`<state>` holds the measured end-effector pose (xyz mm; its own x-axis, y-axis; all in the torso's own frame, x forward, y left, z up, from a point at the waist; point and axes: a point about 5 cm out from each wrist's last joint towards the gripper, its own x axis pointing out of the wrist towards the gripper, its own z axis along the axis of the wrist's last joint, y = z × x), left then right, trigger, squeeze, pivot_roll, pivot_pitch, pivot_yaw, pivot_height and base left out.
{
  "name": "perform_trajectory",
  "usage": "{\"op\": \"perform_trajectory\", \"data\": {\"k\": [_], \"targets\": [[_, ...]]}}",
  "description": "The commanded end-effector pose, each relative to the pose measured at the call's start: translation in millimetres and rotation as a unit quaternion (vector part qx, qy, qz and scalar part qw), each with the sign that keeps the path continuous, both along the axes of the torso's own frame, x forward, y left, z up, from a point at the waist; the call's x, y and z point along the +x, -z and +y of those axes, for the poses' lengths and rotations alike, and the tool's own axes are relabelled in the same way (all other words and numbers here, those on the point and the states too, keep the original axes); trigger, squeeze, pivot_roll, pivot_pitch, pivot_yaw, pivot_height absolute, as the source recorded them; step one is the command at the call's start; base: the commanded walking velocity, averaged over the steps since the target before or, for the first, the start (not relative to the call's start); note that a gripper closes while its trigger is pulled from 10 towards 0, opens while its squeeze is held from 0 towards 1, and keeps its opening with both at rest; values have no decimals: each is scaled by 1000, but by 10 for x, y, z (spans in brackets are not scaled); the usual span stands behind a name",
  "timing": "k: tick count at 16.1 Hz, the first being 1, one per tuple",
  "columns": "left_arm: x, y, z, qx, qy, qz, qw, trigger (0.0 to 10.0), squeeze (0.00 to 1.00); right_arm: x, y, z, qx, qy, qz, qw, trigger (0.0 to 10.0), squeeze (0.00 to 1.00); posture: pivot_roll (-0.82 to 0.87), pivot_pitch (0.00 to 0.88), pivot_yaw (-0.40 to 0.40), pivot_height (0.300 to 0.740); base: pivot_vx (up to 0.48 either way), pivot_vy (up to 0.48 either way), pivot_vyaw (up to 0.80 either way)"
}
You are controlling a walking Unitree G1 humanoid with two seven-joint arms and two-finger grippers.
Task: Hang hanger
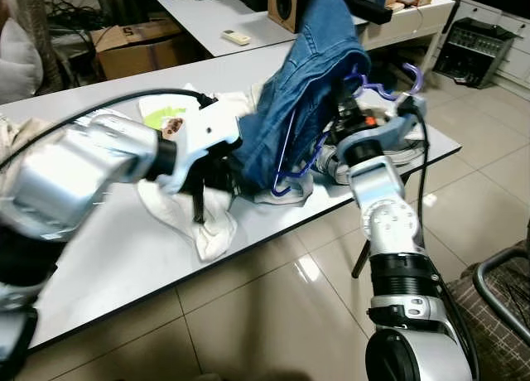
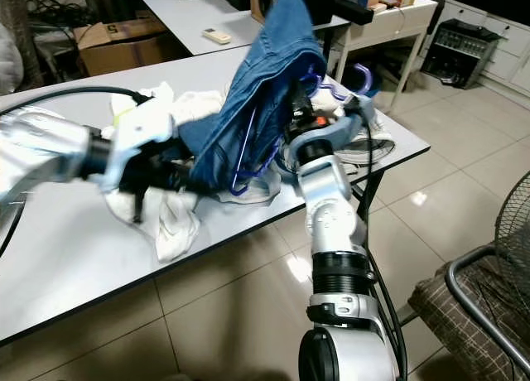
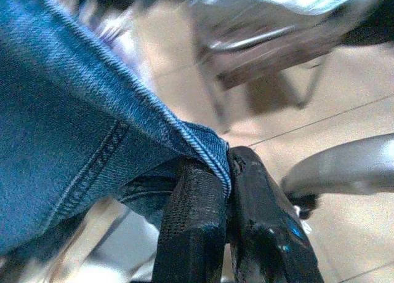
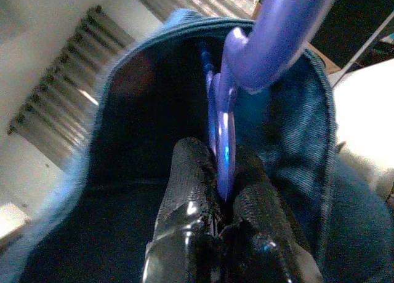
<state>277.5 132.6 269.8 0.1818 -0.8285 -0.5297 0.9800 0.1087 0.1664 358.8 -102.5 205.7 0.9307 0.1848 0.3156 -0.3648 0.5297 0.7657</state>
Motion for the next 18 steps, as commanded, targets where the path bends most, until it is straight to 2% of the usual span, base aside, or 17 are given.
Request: {"op": "perform_trajectory", "data": {"k": [1, 3, 4, 5, 6, 7, 8, 9, 10, 11, 12, 13, 14, 15, 16, 17, 18], "targets": [[-111, -9, -10, -5, 40, 28, 999, 0, 0, 18, -257, 237, 38, -5, -32, 999, 10000, 0, 24, 0, 5, 740, 0, 0, 0], [-242, 12, 18, 10, 74, 52, 996, 0, 0, 48, -268, 223, 70, 0, -25, 997, 10000, 0, 36, 0, 1, 740, 0, 0, 0], [-251, 28, 25, 13, 73, 55, 996, 0, 0, 52, -274, 223, 80, -2, -23, 997, 10000, 0, 36, 0, 1, 740, 0, 0, 0], [-221, 117, 61, 28, 51, 56, 997, 0, 0, 55, -325, 242, 128, -23, -23, 991, 10000, 0, 45, 0, -1, 740, 0, 0, 0], [-203, 162, 64, 27, 38, 58, 997, 0, 0, 56, -359, 248, 142, -30, -26, 989, 10000, 0, 45, 0, -1, 740, 0, 0, 0], [-208, 152, 38, 14, 38, 61, 997, 0, 0, 60, -361, 243, 129, -25, -28, 991, 10000, 0, 41, 0, 3, 740, 0, 0, 0], [-242, 13, -39, -42, 52, 74, 995, 0, 0, 73, -304, 252, 38, -2, -28, 999, 10000, 0, 41, 0, 3, 740, 0, 0, 0], [-249, -20, -44, -49, 55, 74, 994, 0, 0, 74, -281, 264, 10, 0, -28, 1000, 10000, 0, 40, 0, 3, 740, 0, 0, 0], [-246, -90, -36, -65, 58, 71, 994, 0, 0, 67, -250, 315, -72, 4, -36, 997, 10000, 0, 39, 0, 5, 740, 0, 0, 0], [-222, -237, -38, -100, 58, 61, 991, 0, 0, 44, -217, 375, -138, -4, -41, 990, 10000, 0, 39, 0, 4, 740, 0, 0, 0], [-149, -476, -21, -147, 47, 35, 987, 0, 0, -5, -205, 442, -189, -25, -48, 980, 10000, 0, 38, 0, 3, 740, 0, 0, 0], [-121, -562, -10, -162, 41, 23, 986, 0, 0, -23, -202, 462, -204, -33, -48, 977, 10000, 0, 38, 0, 3, 740, 0, 0, 0], [-26, -837, 49, -209, 17, -9, 978, 0, 0, -89, -155, 508, -233, -74, -32, 969, 10000, 0, 37, 0, 5, 740, 0, 0, 0], [-3, -910, 62, -222, 11, -15, 975, 0, 0, -113, -140, 506, -241, -80, -29, 967, 10000, 0, 36, 0, 7, 740, 0, 0, 0], [22, -1059, 80, -253, 6, -24, 967, 0, 0, -167, -111, 497, -243, -91, -20, 966, 10000, 0, 36, 0, 7, 740, 0, 0, 0], [28, -1126, 82, -269, 6, -24, 963, 0, 0, -187, -100, 485, -238, -94, -14, 967, 10000, 0, 27, 0, 19, 740, 0, 0, 0], [57, -1284, 86, -311, -3, -29, 950, 0, 0, -229, -37, 429, -228, -95, 17, 969, 10000, 0, 27, 0, 19, 740, 0, 0, 0]]}}
